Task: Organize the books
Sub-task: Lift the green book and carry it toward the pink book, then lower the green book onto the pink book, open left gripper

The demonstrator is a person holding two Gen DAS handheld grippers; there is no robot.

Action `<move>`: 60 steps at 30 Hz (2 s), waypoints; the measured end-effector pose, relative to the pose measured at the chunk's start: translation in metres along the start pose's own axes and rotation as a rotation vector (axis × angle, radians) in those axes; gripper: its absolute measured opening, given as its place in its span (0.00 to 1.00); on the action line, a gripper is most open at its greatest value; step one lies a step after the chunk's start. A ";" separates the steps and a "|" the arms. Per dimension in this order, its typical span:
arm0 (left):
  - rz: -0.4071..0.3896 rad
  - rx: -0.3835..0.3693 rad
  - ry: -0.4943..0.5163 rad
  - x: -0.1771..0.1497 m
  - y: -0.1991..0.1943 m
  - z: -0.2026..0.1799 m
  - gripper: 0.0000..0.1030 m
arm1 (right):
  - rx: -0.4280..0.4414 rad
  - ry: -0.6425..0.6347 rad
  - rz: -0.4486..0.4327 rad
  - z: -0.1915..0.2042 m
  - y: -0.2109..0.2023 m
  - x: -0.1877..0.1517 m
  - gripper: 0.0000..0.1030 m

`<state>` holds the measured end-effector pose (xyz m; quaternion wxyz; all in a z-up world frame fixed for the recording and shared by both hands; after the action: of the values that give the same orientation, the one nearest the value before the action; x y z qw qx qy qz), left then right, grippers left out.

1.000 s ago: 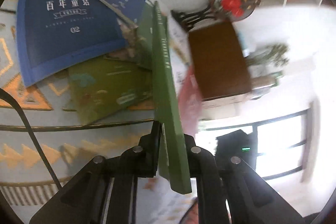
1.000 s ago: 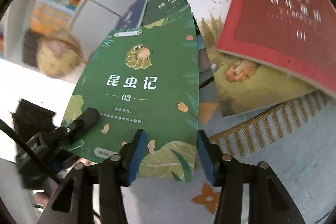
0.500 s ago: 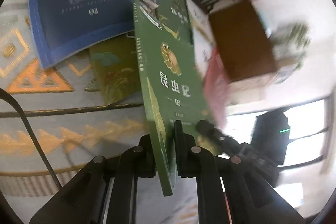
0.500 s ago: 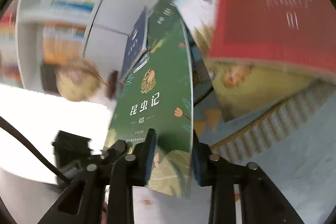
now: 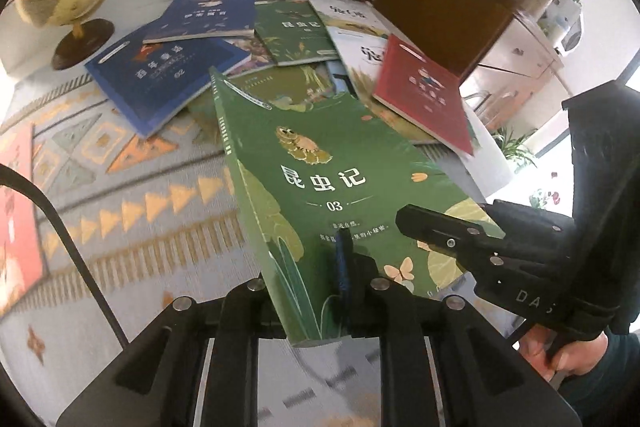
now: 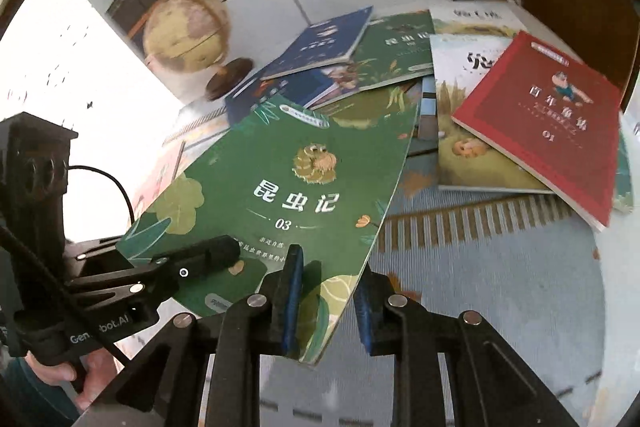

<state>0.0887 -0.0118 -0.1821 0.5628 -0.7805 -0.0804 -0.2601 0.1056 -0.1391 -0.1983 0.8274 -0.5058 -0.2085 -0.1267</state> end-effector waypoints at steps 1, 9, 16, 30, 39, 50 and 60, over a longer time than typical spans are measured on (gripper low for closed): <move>-0.010 0.005 -0.001 -0.005 -0.005 -0.006 0.14 | -0.003 -0.019 -0.002 0.004 -0.007 -0.008 0.22; -0.129 0.051 -0.045 -0.053 -0.073 -0.036 0.14 | 0.022 -0.133 -0.042 0.041 -0.063 -0.051 0.22; -0.236 0.138 -0.116 -0.085 -0.141 -0.023 0.14 | 0.083 -0.252 -0.085 0.101 -0.095 -0.072 0.22; -0.286 0.237 -0.266 -0.100 -0.188 0.116 0.16 | 0.171 -0.371 -0.041 0.233 -0.024 -0.048 0.23; -0.207 0.215 -0.338 -0.082 -0.155 0.239 0.16 | 0.163 -0.344 0.077 0.298 0.101 -0.009 0.23; -0.162 0.126 -0.412 -0.068 -0.119 0.319 0.17 | 0.105 -0.297 0.135 0.322 0.180 0.021 0.23; -0.113 0.096 -0.460 -0.082 -0.104 0.339 0.27 | 0.113 -0.260 0.183 0.317 0.205 0.022 0.23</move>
<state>0.0823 0.3511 -0.2142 0.5507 -0.7858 -0.2623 -0.1022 0.1426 0.2371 -0.2217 0.8288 -0.4875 -0.2735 0.0275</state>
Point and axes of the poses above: each gripper's, at about its wrist camera, not at the fingertips, and y roughly the way its jaws point, z to its left, x to its top, the point moved 5 cm from there along y, roughly the way its jaws point, and after that the axes turned 5 degrees about y, right-handed, at the moved point
